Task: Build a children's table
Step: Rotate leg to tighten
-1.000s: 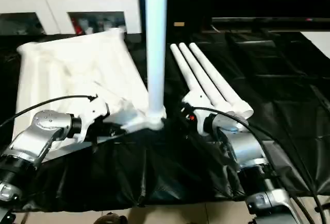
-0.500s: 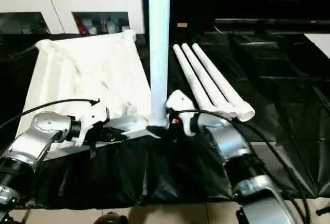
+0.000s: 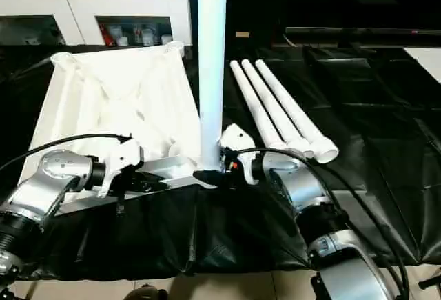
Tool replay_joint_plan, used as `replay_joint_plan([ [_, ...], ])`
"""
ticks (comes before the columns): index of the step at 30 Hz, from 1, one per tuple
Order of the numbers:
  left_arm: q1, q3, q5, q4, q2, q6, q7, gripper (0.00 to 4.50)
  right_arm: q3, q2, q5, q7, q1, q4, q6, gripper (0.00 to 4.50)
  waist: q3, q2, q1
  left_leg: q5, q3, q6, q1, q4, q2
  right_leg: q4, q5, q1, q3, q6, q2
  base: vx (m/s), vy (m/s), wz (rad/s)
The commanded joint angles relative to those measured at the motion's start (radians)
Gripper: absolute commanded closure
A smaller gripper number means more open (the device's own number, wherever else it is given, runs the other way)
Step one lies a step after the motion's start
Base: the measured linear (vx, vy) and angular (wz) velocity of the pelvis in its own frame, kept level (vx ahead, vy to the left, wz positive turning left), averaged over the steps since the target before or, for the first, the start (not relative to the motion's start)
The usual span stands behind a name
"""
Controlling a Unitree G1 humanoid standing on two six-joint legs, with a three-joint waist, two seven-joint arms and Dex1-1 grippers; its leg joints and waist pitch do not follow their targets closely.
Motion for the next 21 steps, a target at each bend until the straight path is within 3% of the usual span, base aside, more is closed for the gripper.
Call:
replay_joint_plan([
  [1,0.009,0.020,-0.070,0.001,-0.033,-0.034,-0.035,4.50,0.007,0.017,0.013,0.024,0.000,0.022,0.007,1.70,-0.074,-0.003,-0.003,-0.233,-0.011,0.013,0.015,-0.057,0.020,-0.062,-0.169,0.043,0.030,-0.217,-0.043,0.000,0.000,0.00],
  [3,0.012,0.019,-0.068,0.006,-0.035,-0.034,-0.037,4.50,0.008,0.023,0.012,0.024,0.003,0.033,0.001,1.74,-0.075,-0.007,-0.004,-0.236,-0.010,0.014,0.015,-0.057,0.020,-0.062,-0.167,0.043,0.030,-0.218,-0.042,0.000,0.000,0.00],
  [4,0.013,0.021,-0.070,0.009,-0.037,-0.030,-0.037,4.50,0.006,0.028,0.015,0.023,0.004,0.038,0.001,1.75,-0.075,-0.002,-0.005,-0.241,-0.010,0.011,0.016,-0.057,0.020,-0.063,-0.168,0.042,0.030,-0.221,-0.042,0.000,0.000,0.00],
  [7,0.013,0.024,-0.069,0.011,-0.041,-0.020,-0.030,4.50,0.001,0.037,0.021,0.018,0.006,0.046,-0.003,1.75,-0.074,-0.005,-0.004,-0.252,-0.011,0.009,0.016,-0.059,0.021,-0.062,-0.170,0.042,0.029,-0.223,-0.042,0.000,0.000,0.00],
  [9,0.010,0.025,-0.049,0.023,-0.064,0.012,0.026,4.50,-0.036,0.078,0.031,-0.046,0.016,0.075,0.002,1.75,-0.073,-0.006,-0.005,-0.256,-0.010,0.009,0.017,-0.059,0.022,-0.063,-0.182,0.040,0.031,-0.224,-0.044,0.000,0.000,0.00],
  [15,-0.009,0.011,0.016,0.055,-0.133,0.037,0.159,4.50,-0.114,0.206,0.005,-0.389,0.009,0.177,-0.006,1.76,-0.063,-0.010,-0.022,-0.354,-0.019,-0.036,0.028,-0.071,0.019,-0.087,-0.393,0.034,0.034,-0.166,-0.052,0.000,0.000,0.00],
  [16,-0.008,0.004,0.017,0.046,-0.170,0.067,0.191,4.50,-0.144,0.268,0.014,-0.509,0.000,0.220,-0.007,1.76,-0.061,-0.006,-0.027,-0.363,-0.019,-0.042,0.028,-0.074,0.019,-0.090,-0.412,0.030,0.035,-0.160,-0.052,0.000,0.000,0.00],
  [18,-0.007,-0.004,0.023,0.042,-0.185,0.079,0.205,4.50,-0.153,0.297,0.012,-0.555,-0.007,0.241,-0.014,1.76,-0.061,-0.005,-0.035,-0.397,-0.023,-0.049,0.031,-0.076,0.018,-0.096,-0.448,0.028,0.031,-0.151,-0.051,0.000,0.000,0.00],
  [19,-0.005,-0.013,0.033,0.042,-0.200,0.084,0.221,4.50,-0.157,0.329,0.008,-0.595,-0.016,0.262,-0.021,1.76,-0.060,0.002,-0.039,-0.429,-0.025,-0.055,0.034,-0.078,0.019,-0.098,-0.465,0.022,0.032,-0.144,-0.051,0.000,0.000,0.00],
  [21,-0.002,-0.022,0.043,0.041,-0.213,0.086,0.236,4.50,-0.158,0.359,0.001,-0.620,-0.026,0.280,-0.031,1.76,-0.054,-0.005,-0.048,-0.490,-0.030,-0.061,0.036,-0.082,0.017,-0.108,-0.529,0.023,0.026,-0.122,-0.049,0.000,0.000,0.00],
])
